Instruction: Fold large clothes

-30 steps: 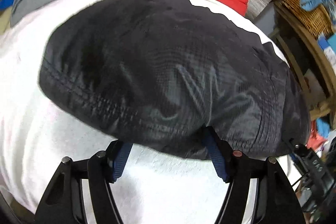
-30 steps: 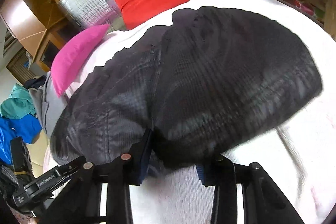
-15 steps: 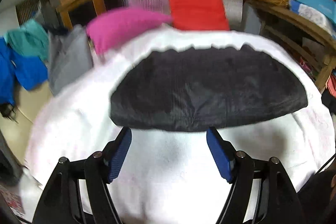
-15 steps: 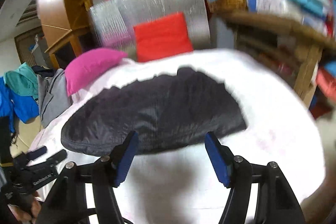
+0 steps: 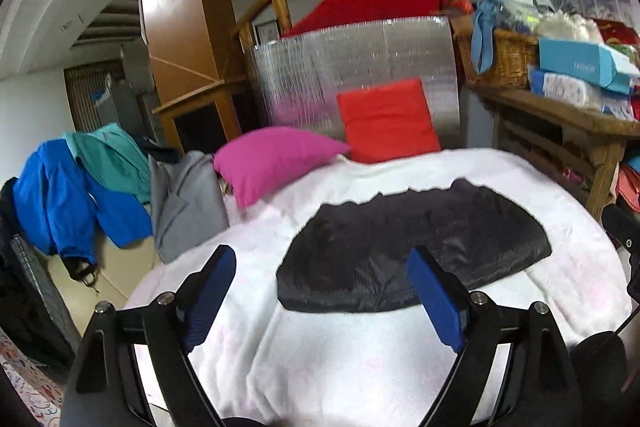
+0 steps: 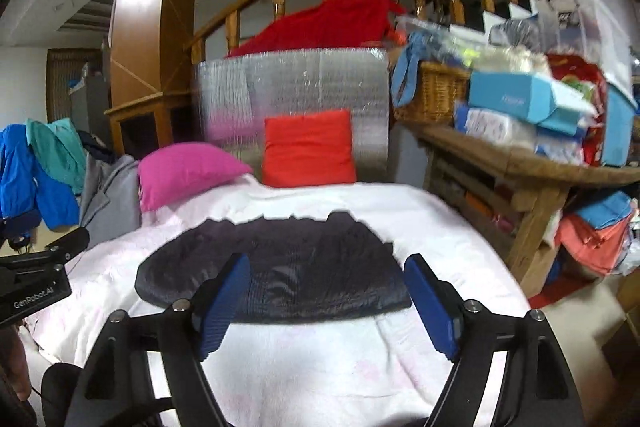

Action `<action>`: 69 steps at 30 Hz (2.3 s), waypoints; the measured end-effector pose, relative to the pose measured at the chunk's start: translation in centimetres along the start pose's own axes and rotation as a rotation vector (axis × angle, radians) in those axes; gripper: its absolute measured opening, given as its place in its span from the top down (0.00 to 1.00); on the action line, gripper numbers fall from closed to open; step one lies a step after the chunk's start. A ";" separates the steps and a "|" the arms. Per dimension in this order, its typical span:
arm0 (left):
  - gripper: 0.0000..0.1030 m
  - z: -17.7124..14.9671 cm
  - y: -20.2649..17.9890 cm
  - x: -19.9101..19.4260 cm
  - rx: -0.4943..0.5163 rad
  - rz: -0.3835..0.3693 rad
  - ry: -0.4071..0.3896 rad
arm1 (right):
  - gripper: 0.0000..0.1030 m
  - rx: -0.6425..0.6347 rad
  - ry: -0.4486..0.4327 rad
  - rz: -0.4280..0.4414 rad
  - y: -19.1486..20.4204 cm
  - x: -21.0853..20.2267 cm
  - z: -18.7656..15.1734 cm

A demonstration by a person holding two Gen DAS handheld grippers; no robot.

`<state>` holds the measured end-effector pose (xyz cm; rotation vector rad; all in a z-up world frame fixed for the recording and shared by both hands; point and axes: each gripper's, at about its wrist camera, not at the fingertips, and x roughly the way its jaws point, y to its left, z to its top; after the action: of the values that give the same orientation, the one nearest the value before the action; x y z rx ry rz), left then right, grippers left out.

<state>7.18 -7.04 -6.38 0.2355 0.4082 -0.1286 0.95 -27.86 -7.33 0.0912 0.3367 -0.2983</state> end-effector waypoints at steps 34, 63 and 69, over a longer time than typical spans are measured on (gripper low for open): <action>0.01 2.8 4.0 -12.0 -0.084 0.127 -0.196 | 0.03 0.045 -0.067 -0.048 2.5 -9.1 3.0; 0.01 2.5 4.4 -12.0 -0.097 0.123 -0.187 | 0.03 0.030 -0.023 -0.046 3.0 -8.4 2.9; 0.01 2.4 4.3 -12.0 -0.102 0.127 -0.190 | 0.03 0.037 -0.025 -0.051 3.5 -8.7 2.8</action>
<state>-2.13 -2.56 1.54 0.1462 0.2092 -0.0050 -4.90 -22.55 -1.59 0.1153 0.3093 -0.3555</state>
